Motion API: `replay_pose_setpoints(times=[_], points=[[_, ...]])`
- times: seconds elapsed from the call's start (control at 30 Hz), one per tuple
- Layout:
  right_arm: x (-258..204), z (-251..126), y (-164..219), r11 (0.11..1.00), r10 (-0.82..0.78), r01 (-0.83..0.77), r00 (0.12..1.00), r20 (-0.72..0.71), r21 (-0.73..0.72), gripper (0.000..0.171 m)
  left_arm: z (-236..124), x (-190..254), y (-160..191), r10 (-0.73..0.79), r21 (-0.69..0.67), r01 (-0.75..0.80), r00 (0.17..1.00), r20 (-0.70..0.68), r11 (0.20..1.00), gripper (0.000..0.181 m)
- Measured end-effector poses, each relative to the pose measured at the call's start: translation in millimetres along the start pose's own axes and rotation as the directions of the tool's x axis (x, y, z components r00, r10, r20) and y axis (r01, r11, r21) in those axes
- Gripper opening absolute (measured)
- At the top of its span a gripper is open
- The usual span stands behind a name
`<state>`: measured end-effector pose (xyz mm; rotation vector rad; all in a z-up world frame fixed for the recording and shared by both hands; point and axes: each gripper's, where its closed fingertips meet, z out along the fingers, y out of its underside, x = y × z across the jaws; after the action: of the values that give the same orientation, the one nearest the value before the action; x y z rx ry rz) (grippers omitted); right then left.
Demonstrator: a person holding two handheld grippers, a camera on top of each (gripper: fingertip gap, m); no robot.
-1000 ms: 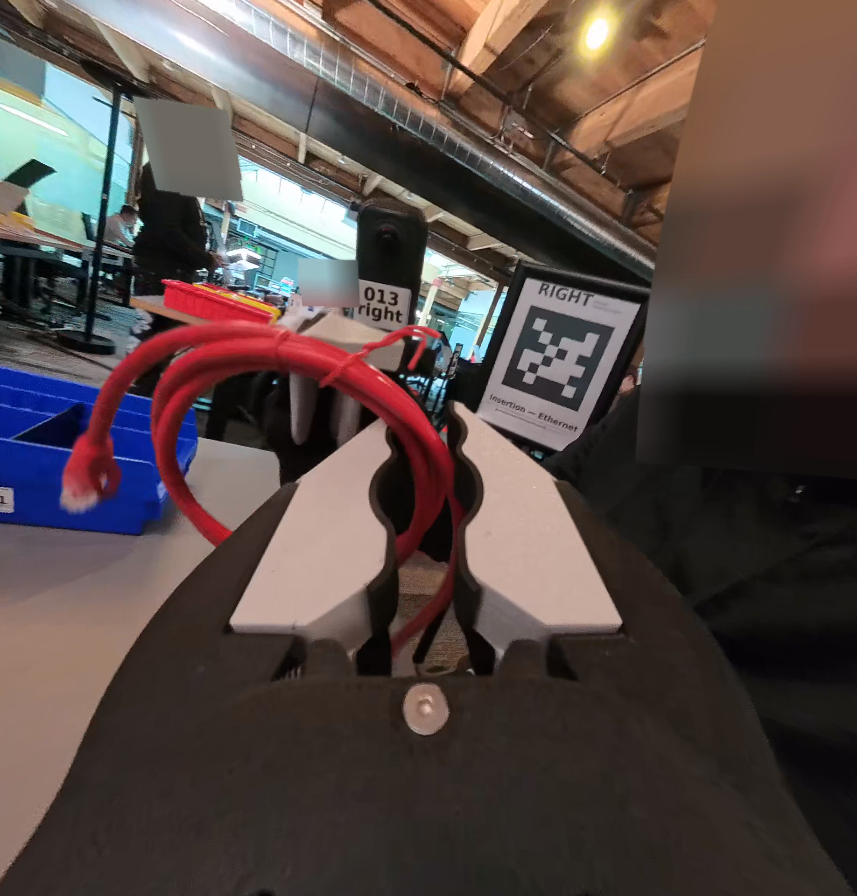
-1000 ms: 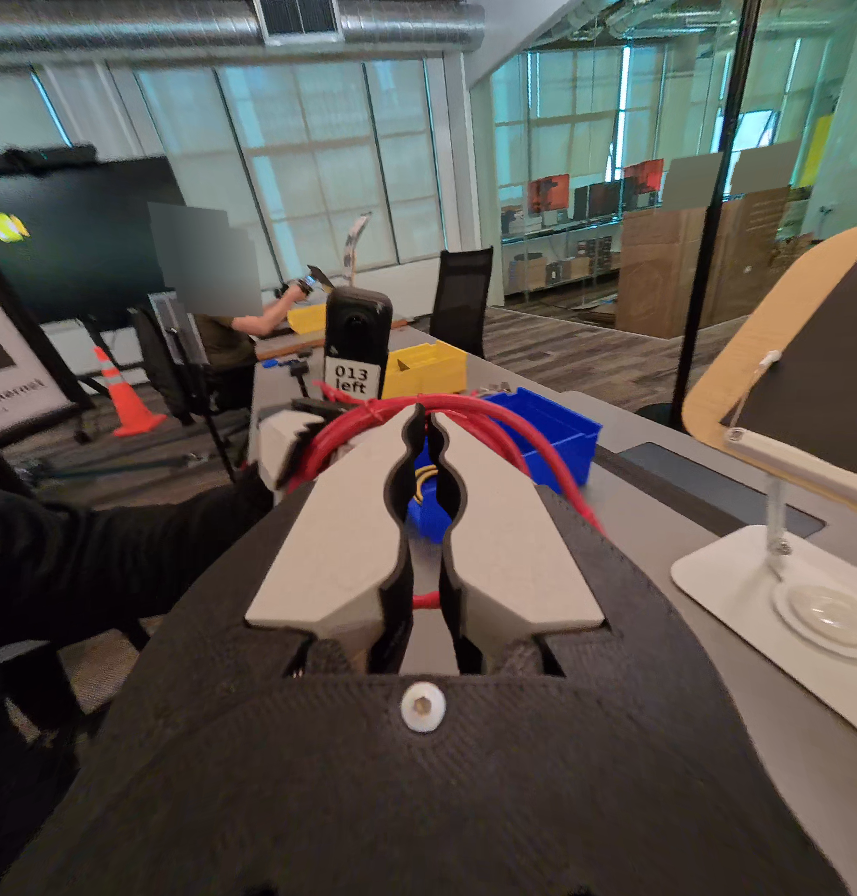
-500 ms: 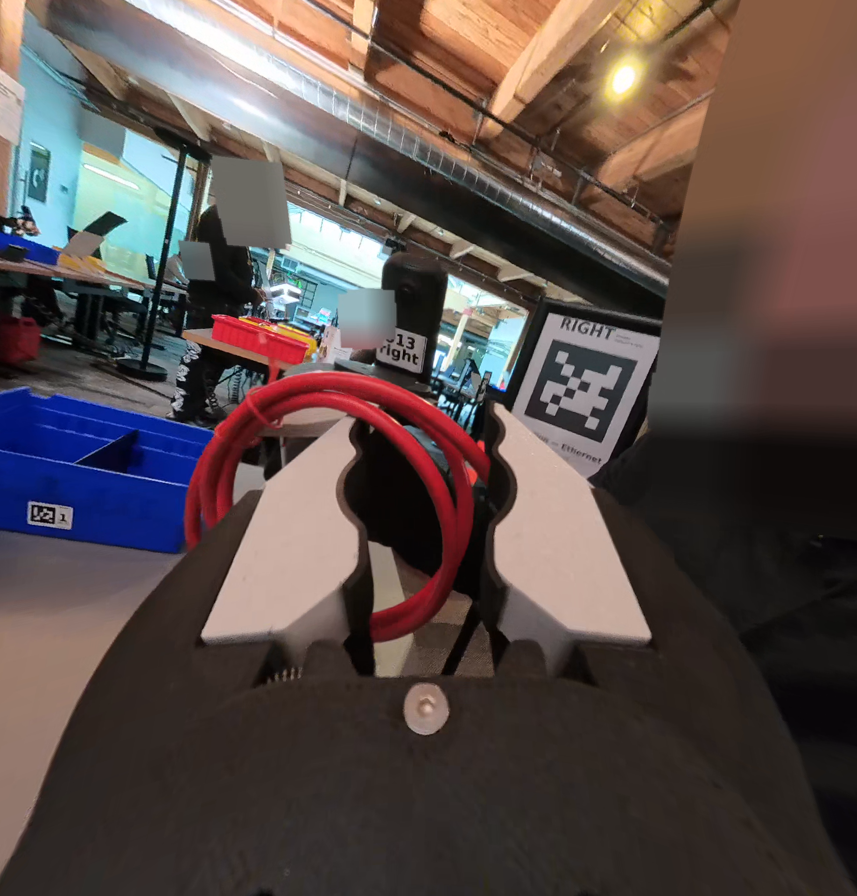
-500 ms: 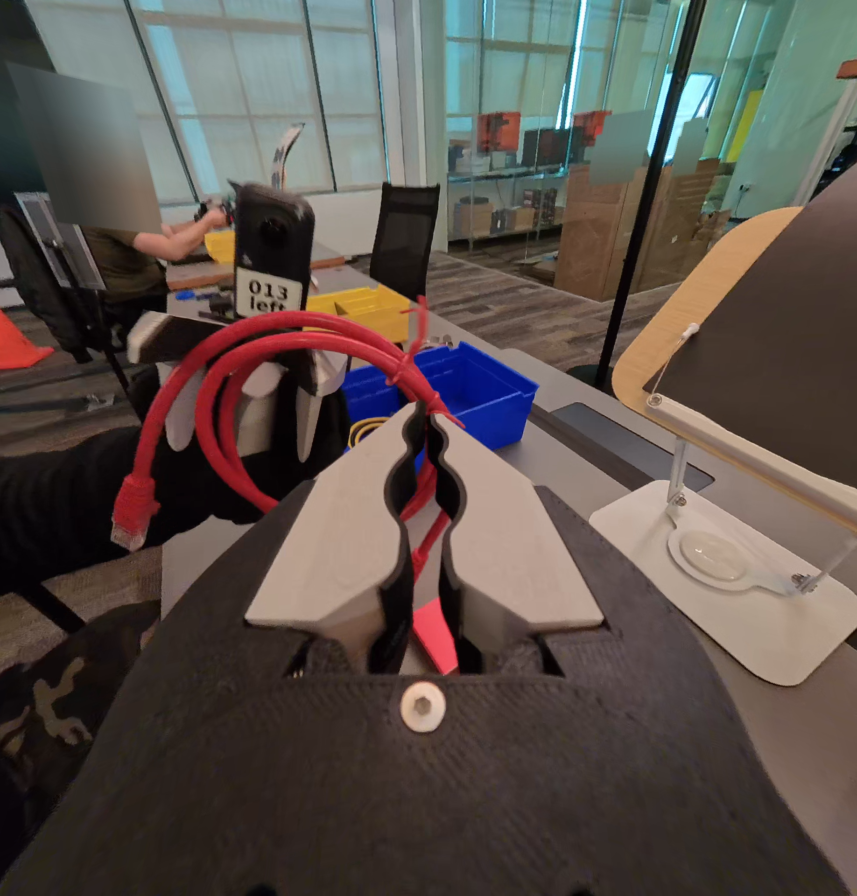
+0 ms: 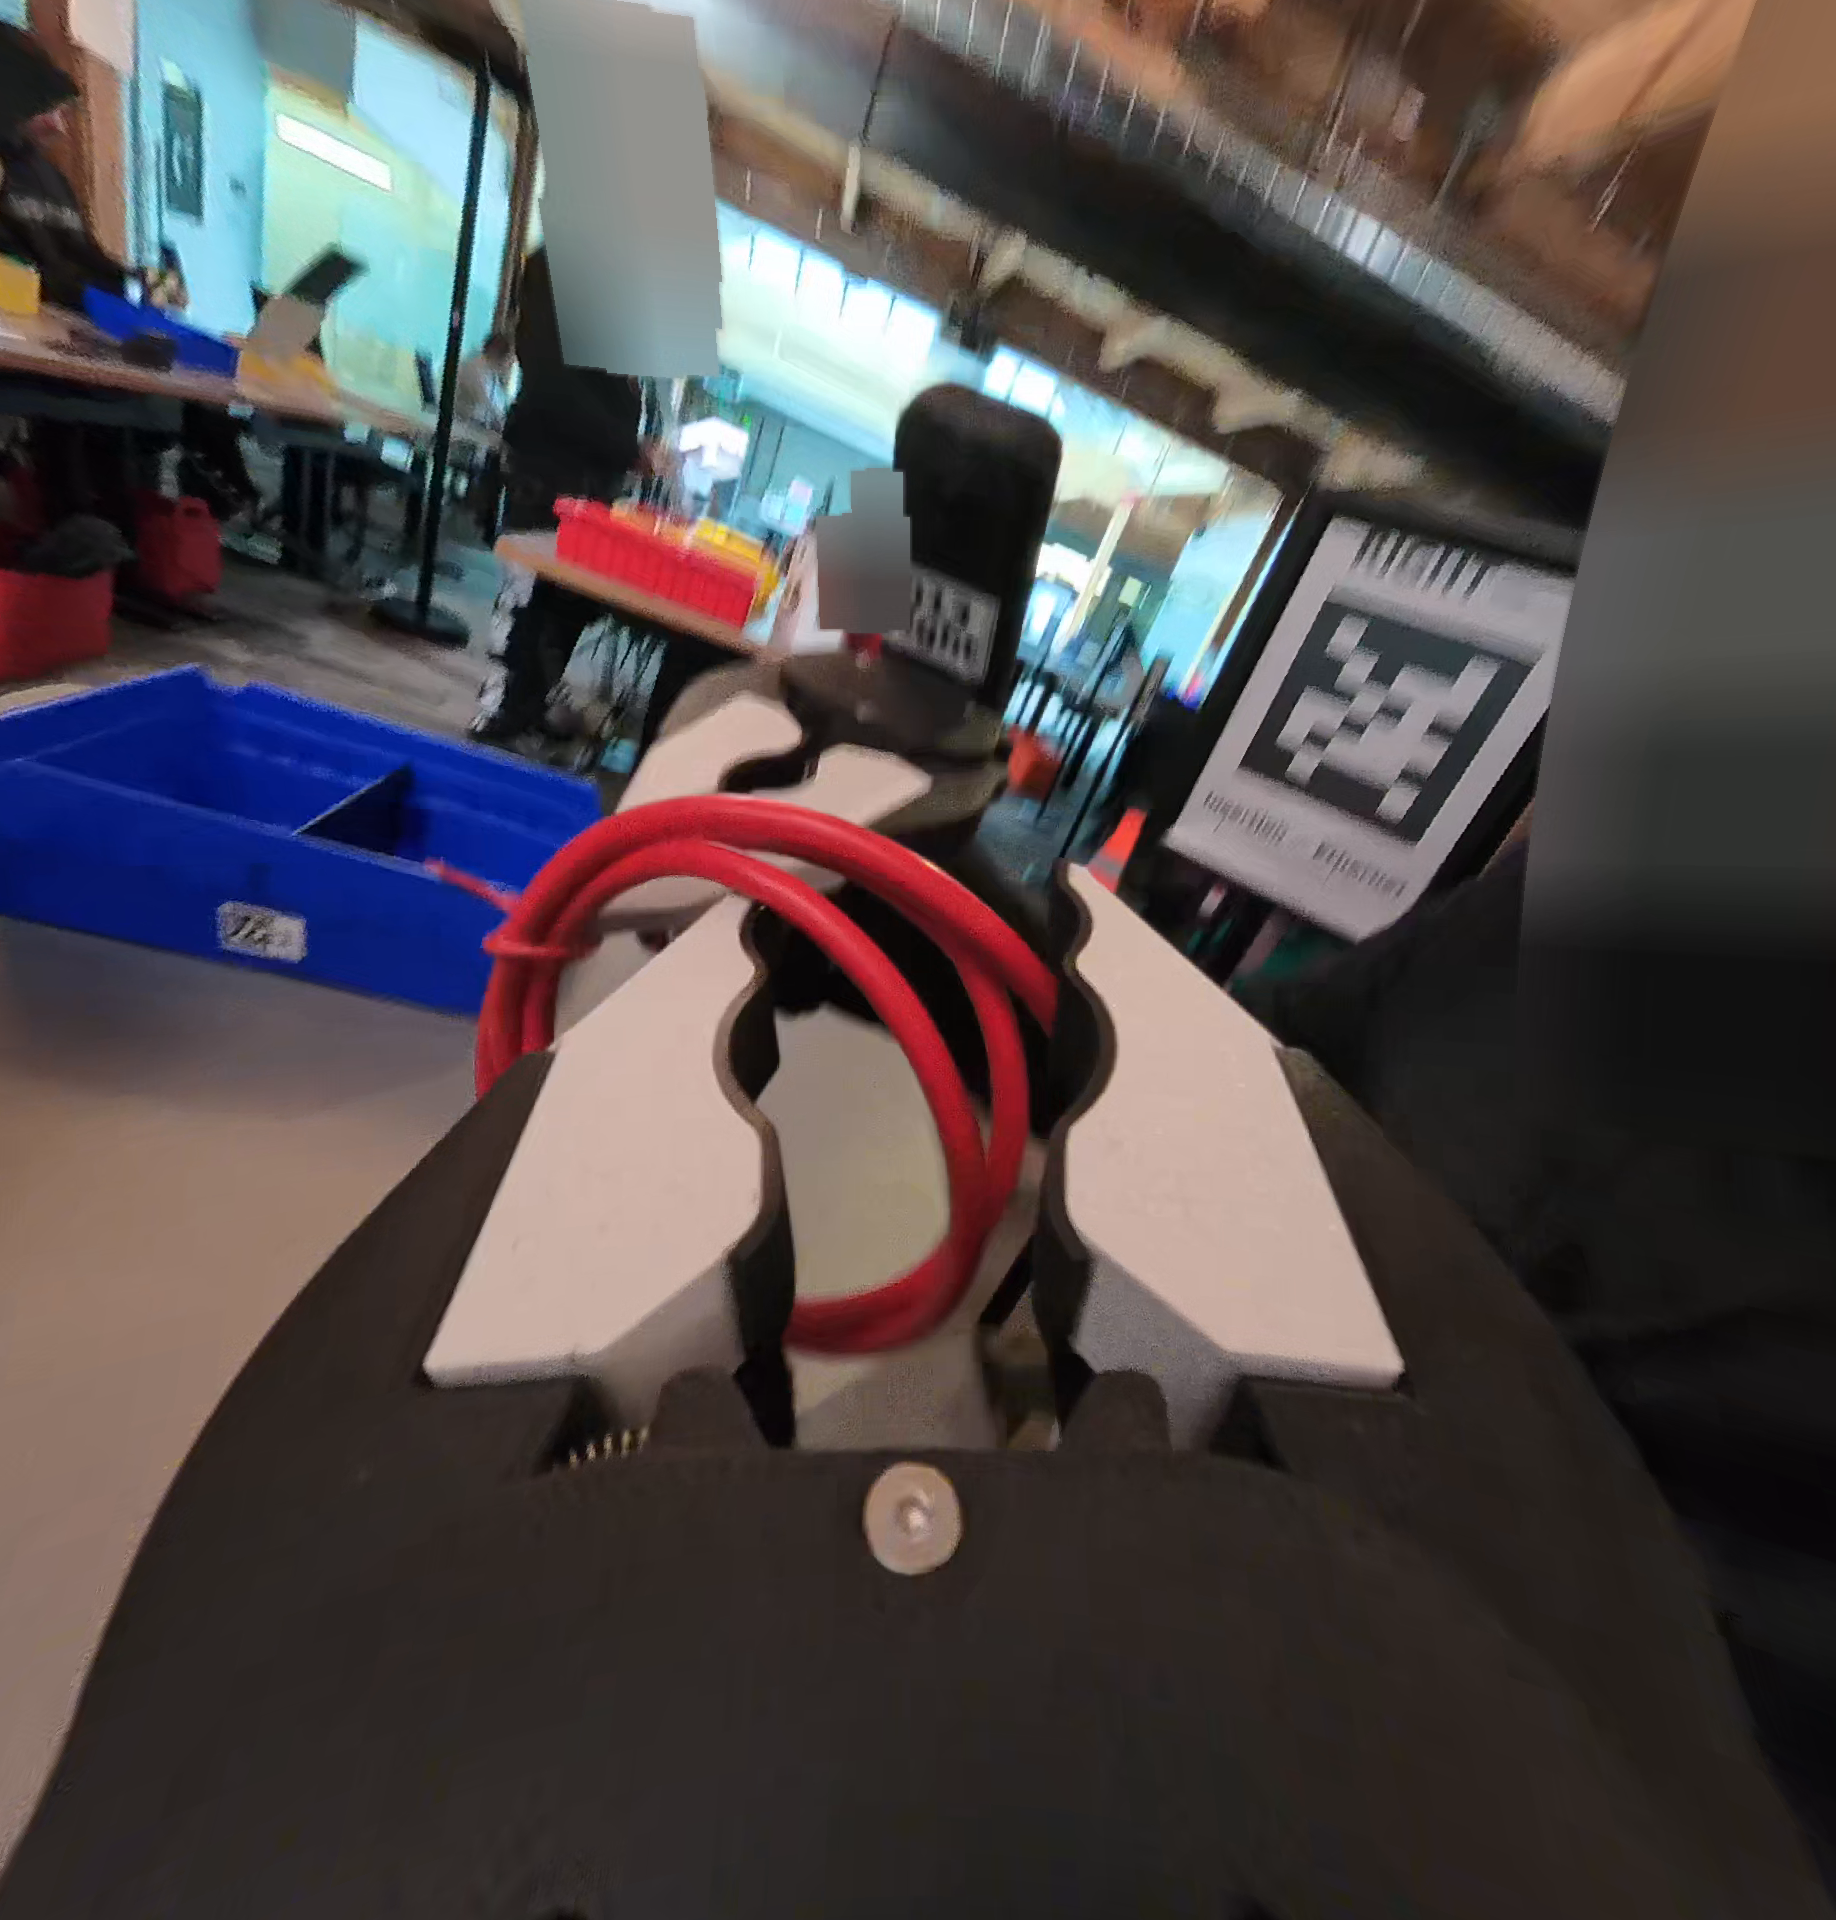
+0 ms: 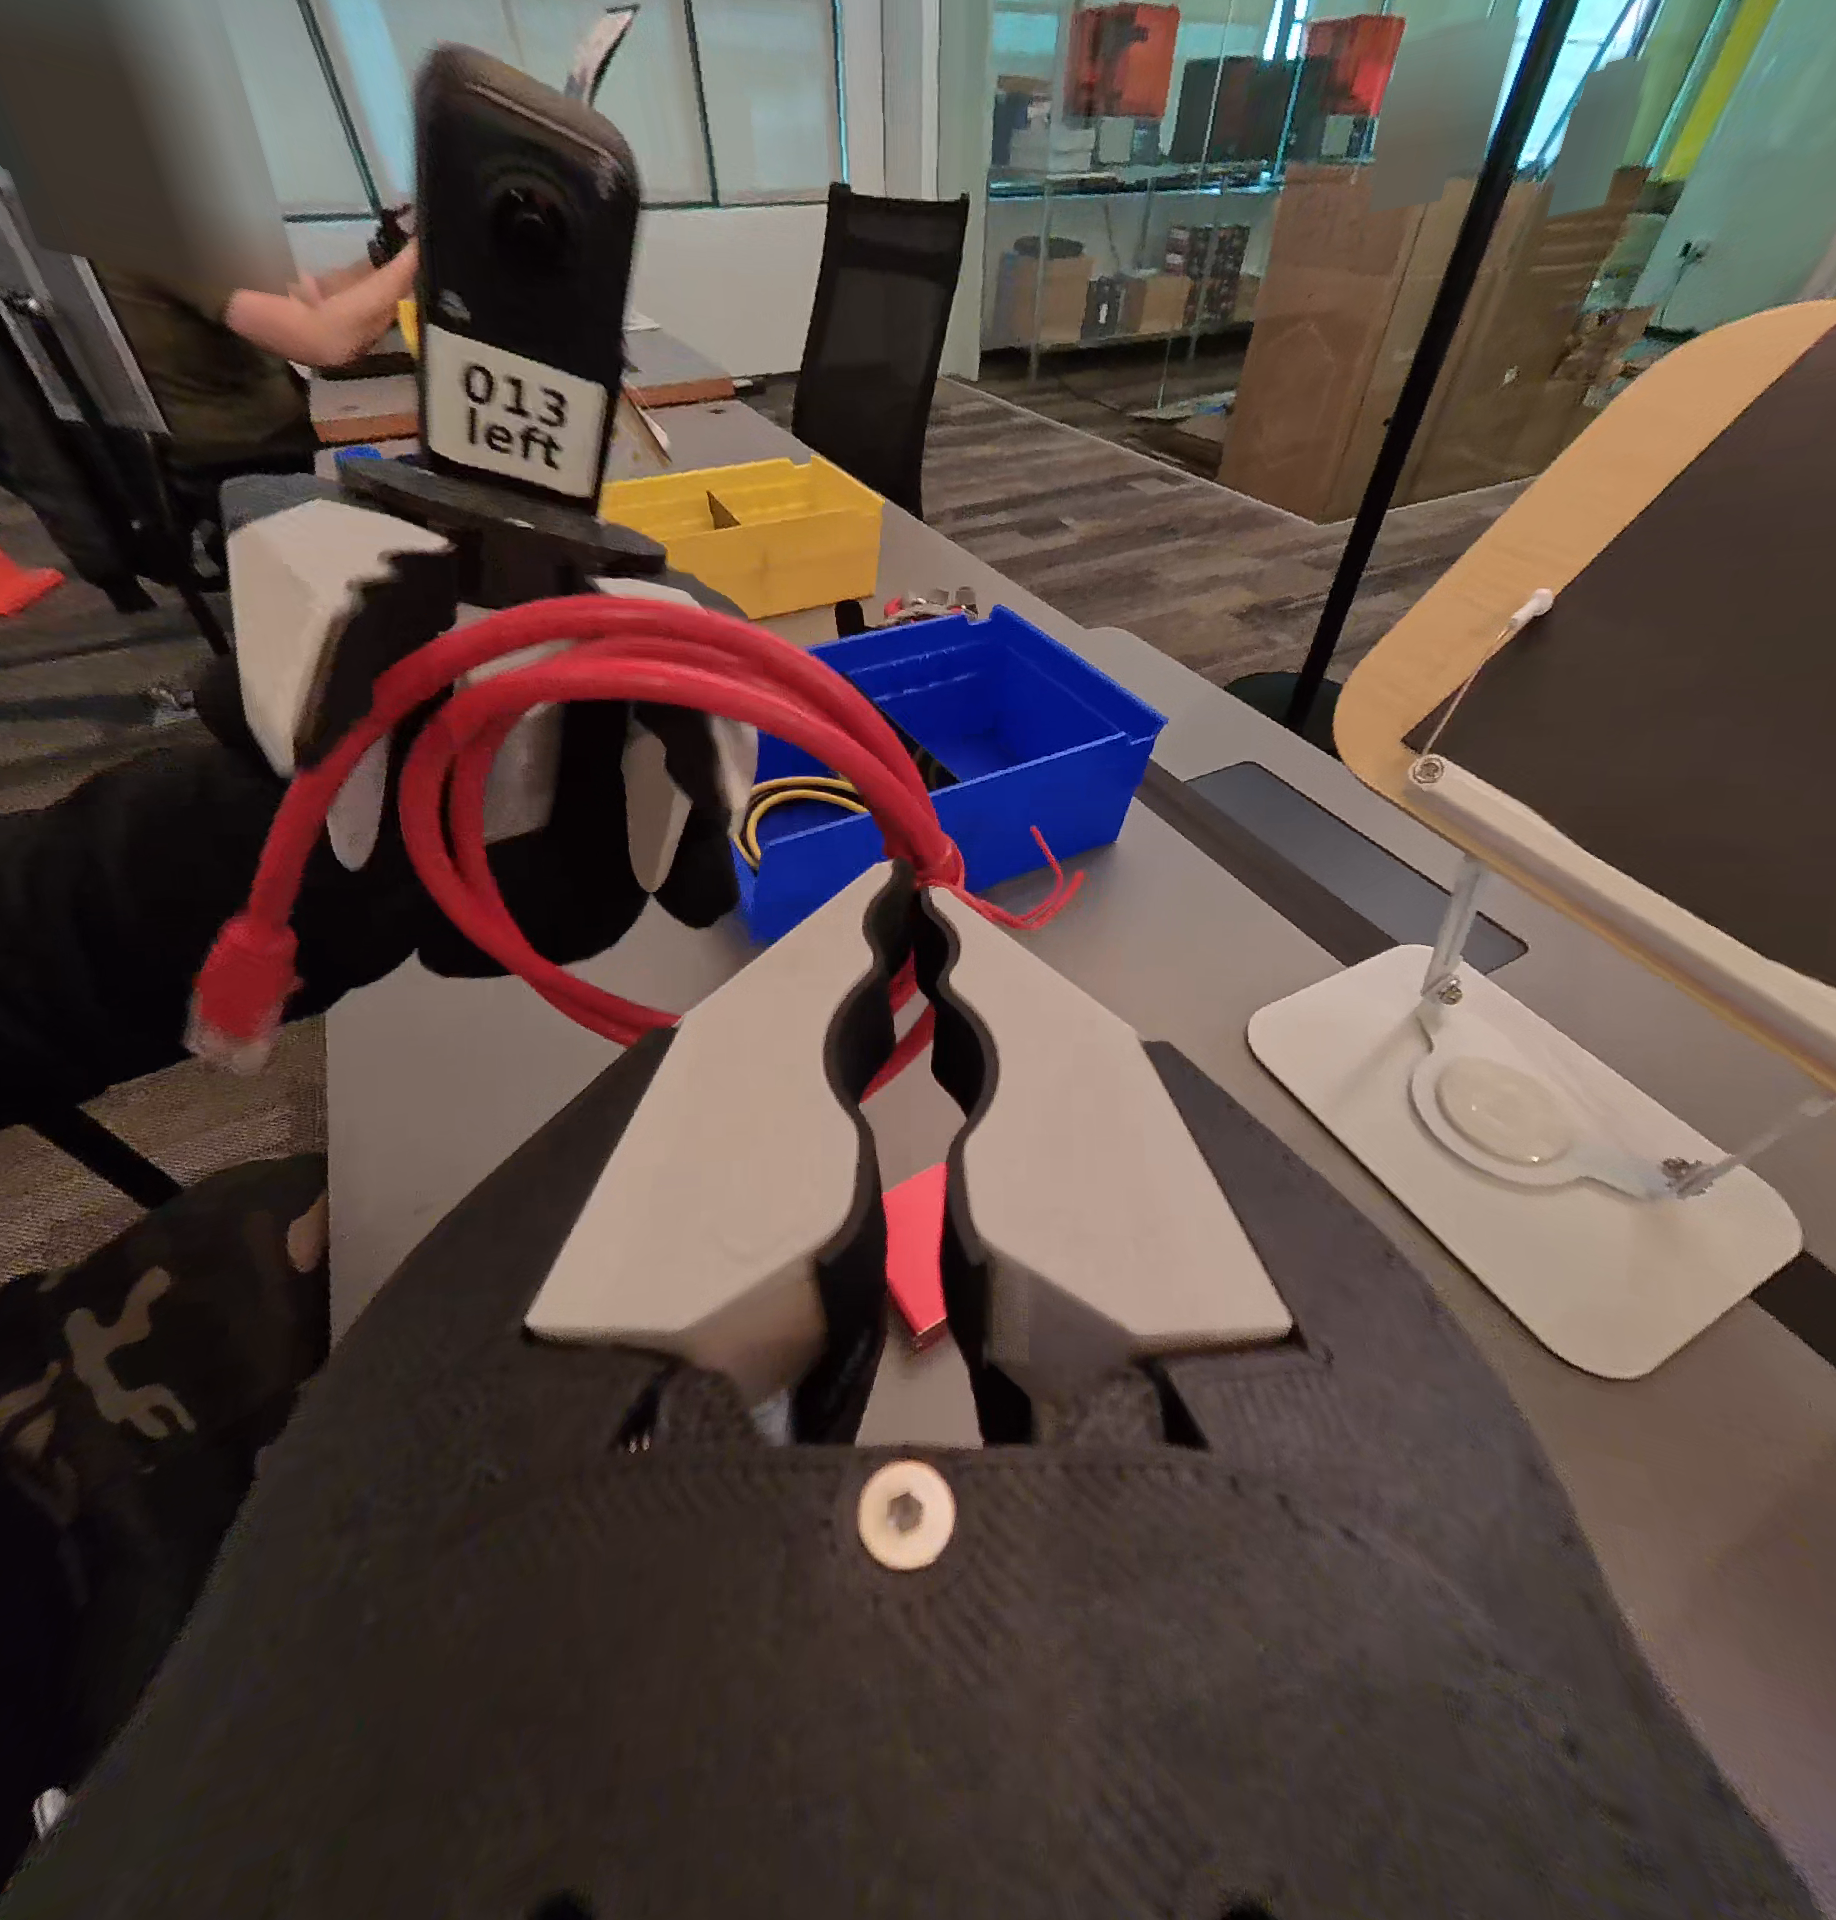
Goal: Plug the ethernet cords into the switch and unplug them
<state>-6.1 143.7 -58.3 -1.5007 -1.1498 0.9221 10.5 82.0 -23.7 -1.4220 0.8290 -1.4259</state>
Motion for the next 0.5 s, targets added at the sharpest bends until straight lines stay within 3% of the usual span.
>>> replay_pose_setpoints(times=[0.03, 0.13, 0.27, 0.4, 0.5], points=[[1.6, -0.6, -0.9, 1.0, 0.002, -0.002, 1.0, -0.008, 0.007, 0.0, -0.9, -0.5, 7.8, 0.041, -0.065, -0.04, 0.999, 0.016, 0.997, 0.047], [1.9, -2.0, -4.9, 0.999, 0.041, -0.041, 0.999, 0.008, 0.034, 0.0, -4.9, 2.1, 12.8, 0.114, -0.128, -0.11, 0.993, 0.032, 0.986, 0.045], [1.9, -2.0, -4.7, 0.999, 0.039, -0.039, 0.999, 0.004, 0.034, 0.0, -7.5, 13.3, 35.3, 0.068, -0.277, -0.078, 0.997, -0.044, 0.958, 0.044], [3.2, -2.9, -6.5, 0.998, 0.041, -0.041, 0.999, -0.004, 0.048, 0.0, -9.5, 10.5, 54.2, 0.106, -0.409, -0.1, 0.994, -0.008, 0.907, 0.039], [2.8, -2.8, -6.5, 0.998, 0.041, -0.041, 0.999, -0.002, 0.046, 0.0, -9.0, 10.8, 54.5, 0.166, -0.412, -0.154, 0.986, -0.007, 0.898, 0.039]])
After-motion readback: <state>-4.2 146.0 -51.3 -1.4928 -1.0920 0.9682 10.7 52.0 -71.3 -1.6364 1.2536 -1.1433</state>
